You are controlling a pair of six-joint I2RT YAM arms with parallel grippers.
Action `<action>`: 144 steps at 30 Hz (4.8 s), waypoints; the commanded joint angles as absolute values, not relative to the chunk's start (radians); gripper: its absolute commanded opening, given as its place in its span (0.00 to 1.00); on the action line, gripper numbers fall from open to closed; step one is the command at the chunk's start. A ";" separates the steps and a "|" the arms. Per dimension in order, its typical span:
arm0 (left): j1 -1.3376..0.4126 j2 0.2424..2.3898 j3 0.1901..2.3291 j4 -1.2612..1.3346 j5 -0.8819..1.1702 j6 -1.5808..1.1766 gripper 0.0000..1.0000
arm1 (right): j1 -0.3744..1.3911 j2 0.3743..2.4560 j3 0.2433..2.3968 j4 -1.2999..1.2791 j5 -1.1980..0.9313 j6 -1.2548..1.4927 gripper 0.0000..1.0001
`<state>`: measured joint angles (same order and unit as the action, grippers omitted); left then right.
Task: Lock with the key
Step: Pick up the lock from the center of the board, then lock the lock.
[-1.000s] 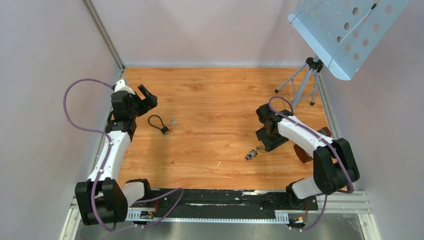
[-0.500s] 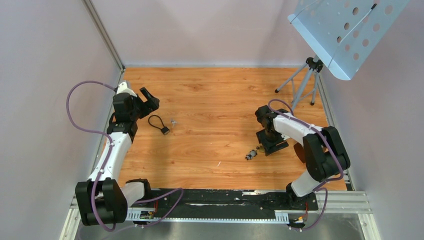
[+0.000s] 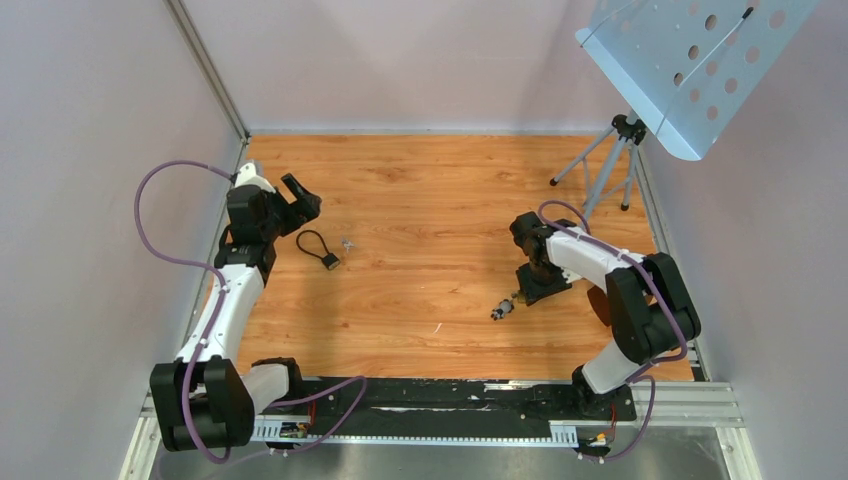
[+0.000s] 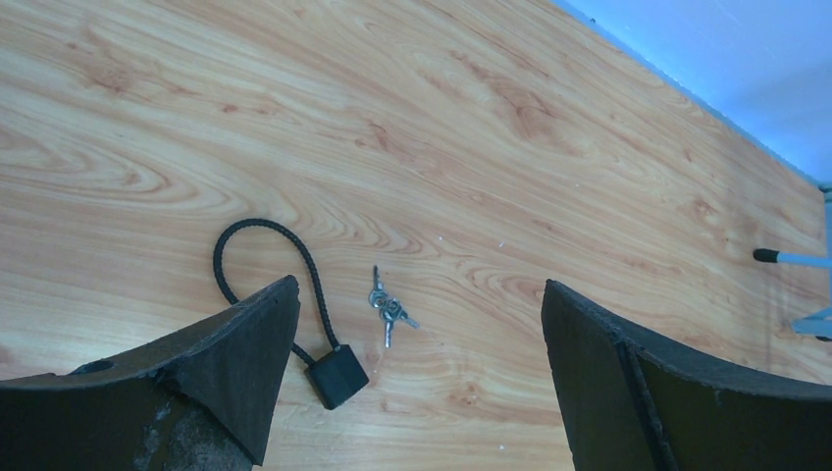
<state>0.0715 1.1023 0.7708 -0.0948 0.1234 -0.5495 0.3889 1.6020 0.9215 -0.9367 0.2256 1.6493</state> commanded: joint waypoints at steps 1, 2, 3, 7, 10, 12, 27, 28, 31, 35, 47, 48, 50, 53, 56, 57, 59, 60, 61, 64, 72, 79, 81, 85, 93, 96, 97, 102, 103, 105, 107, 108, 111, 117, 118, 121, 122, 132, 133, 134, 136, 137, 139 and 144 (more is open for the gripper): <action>0.060 1.085 0.768 -0.047 0.134 -0.559 0.98 | 0.383 1.588 0.906 -0.913 0.238 1.669 0.18; 0.057 1.086 0.768 -0.049 0.135 -0.554 0.98 | 0.383 1.584 0.907 -0.896 0.237 1.649 0.12; 0.055 1.092 0.777 -0.060 0.124 -0.541 0.99 | 0.385 1.575 0.910 -0.880 0.235 1.627 0.09; 0.054 1.114 0.829 -0.155 0.091 -0.526 1.00 | 0.396 1.527 0.955 -0.863 0.246 1.568 0.05; 0.053 1.105 0.832 -0.148 0.072 -0.565 1.00 | 0.411 1.489 1.008 -0.863 0.262 1.536 0.04; 0.054 1.108 0.846 -0.151 0.095 -0.580 1.00 | 0.422 1.473 1.051 -0.863 0.269 1.510 0.04; -0.156 1.176 0.786 0.391 0.668 -0.664 1.00 | 0.601 1.482 1.386 -0.756 0.476 1.298 0.03; -0.176 1.178 0.783 0.402 0.639 -0.655 0.98 | 0.608 1.488 1.404 -0.745 0.480 1.279 0.03; -0.252 1.200 0.753 0.544 0.602 -0.701 0.93 | 0.625 1.504 1.454 -0.712 0.478 1.228 0.03; -0.317 1.269 0.759 0.690 0.602 -0.722 0.89 | 0.654 1.505 1.495 -0.661 0.480 1.176 0.03; -0.454 1.411 0.834 0.833 0.510 -0.596 0.88 | 0.678 1.545 1.609 -0.609 0.385 1.155 0.04; -0.466 1.415 0.840 0.840 0.501 -0.580 0.88 | 0.679 1.546 1.614 -0.608 0.377 1.155 0.04; -0.484 1.424 0.842 0.848 0.462 -0.555 0.87 | 0.682 1.551 1.626 -0.606 0.362 1.160 0.04; -0.503 1.435 0.838 0.853 0.370 -0.531 0.84 | 0.686 1.555 1.640 -0.603 0.342 1.164 0.04; -0.512 1.454 0.842 0.880 0.351 -0.523 0.84 | 0.694 1.560 1.648 -0.601 0.343 1.156 0.04; -0.514 1.460 0.846 0.886 0.355 -0.526 0.84 | 0.696 1.562 1.649 -0.600 0.343 1.150 0.04; -0.519 1.477 0.854 0.910 0.363 -0.529 0.85 | 0.698 1.567 1.648 -0.600 0.341 1.142 0.04; -0.520 1.486 0.857 0.913 0.364 -0.526 0.86 | 0.697 1.567 1.646 -0.600 0.339 1.141 0.04; -0.524 1.490 0.863 0.916 0.356 -0.524 0.86 | 0.699 1.566 1.645 -0.599 0.338 1.139 0.04; -0.529 1.506 0.871 0.929 0.323 -0.520 0.87 | 0.701 1.572 1.644 -0.597 0.335 1.133 0.03; -0.532 1.553 0.881 0.983 0.291 -0.558 0.68 | 0.700 1.587 1.637 -0.579 0.319 1.124 0.04; -0.531 1.567 0.861 1.027 0.304 -0.638 0.51 | 0.701 1.584 1.613 -0.552 0.304 1.160 0.04; -0.532 1.578 0.863 1.041 0.313 -0.668 0.53 | 0.701 1.577 1.592 -0.524 0.292 1.172 0.03; -0.532 1.584 0.860 1.049 0.317 -0.697 0.62 | 0.701 1.570 1.577 -0.503 0.278 1.190 0.03; -0.532 1.579 0.850 1.060 0.309 -0.729 0.55 | 0.701 1.559 1.550 -0.485 0.280 1.218 0.03; -0.532 1.579 0.848 1.082 0.324 -0.744 0.45 | 0.700 1.558 1.542 -0.482 0.281 1.226 0.03; -0.531 1.581 0.848 1.087 0.337 -0.750 0.42 | 0.700 1.558 1.540 -0.482 0.280 1.230 0.03; -0.532 1.584 0.845 1.105 0.368 -0.769 0.15 | 0.700 1.556 1.534 -0.478 0.283 1.237 0.04; -0.532 1.582 0.840 1.104 0.370 -0.767 0.05 | 0.700 1.555 1.531 -0.477 0.286 1.239 0.07; -0.532 1.574 0.833 1.096 0.369 -0.760 0.00 | 0.699 1.554 1.525 -0.478 0.290 1.240 0.13; -0.532 1.564 0.831 1.082 0.366 -0.747 0.00 | 0.698 1.553 1.516 -0.477 0.290 1.251 0.23; -0.532 1.556 0.831 1.077 0.367 -0.736 0.00 | 0.698 1.551 1.507 -0.477 0.289 1.257 0.32; -0.531 1.539 0.835 1.040 0.367 -0.714 0.00 | 0.694 1.539 1.484 -0.480 0.292 1.255 0.60; -0.491 1.495 0.853 0.920 0.399 -0.693 0.00 | 0.662 1.481 1.443 -0.473 0.265 1.124 0.81; -0.469 1.490 0.867 0.903 0.410 -0.696 0.00 | 0.656 1.469 1.436 -0.470 0.257 1.098 0.82; -0.414 1.489 0.907 0.820 0.486 -0.724 0.00 | 0.621 1.438 1.413 -0.444 0.189 1.042 0.78; -0.386 1.488 0.924 0.793 0.539 -0.729 0.00 | 0.604 1.433 1.407 -0.422 0.143 0.995 0.76; -0.244 1.409 1.063 0.556 1.082 -0.613 0.00 | 0.489 1.383 1.369 -0.189 -0.505 0.440 0.67; -0.239 1.408 1.078 0.542 1.126 -0.610 0.00 | 0.489 1.384 1.375 -0.189 -0.577 0.397 0.67; -0.237 1.410 1.107 0.521 1.145 -0.617 0.00 | 0.490 1.384 1.381 -0.189 -0.627 0.359 0.66; -0.235 1.414 1.142 0.519 1.203 -0.641 0.00 | 0.490 1.383 1.392 -0.190 -0.689 0.299 0.65; -0.233 1.414 1.150 0.523 1.228 -0.653 0.00 | 0.491 1.380 1.397 -0.190 -0.705 0.283 0.64; -0.232 1.406 1.158 0.596 1.259 -0.694 0.00 | 0.491 1.374 1.407 -0.188 -0.690 0.271 0.56; -0.233 1.410 1.214 0.623 1.308 -0.778 0.00 | 0.492 1.364 1.458 -0.181 -0.728 0.337 0.37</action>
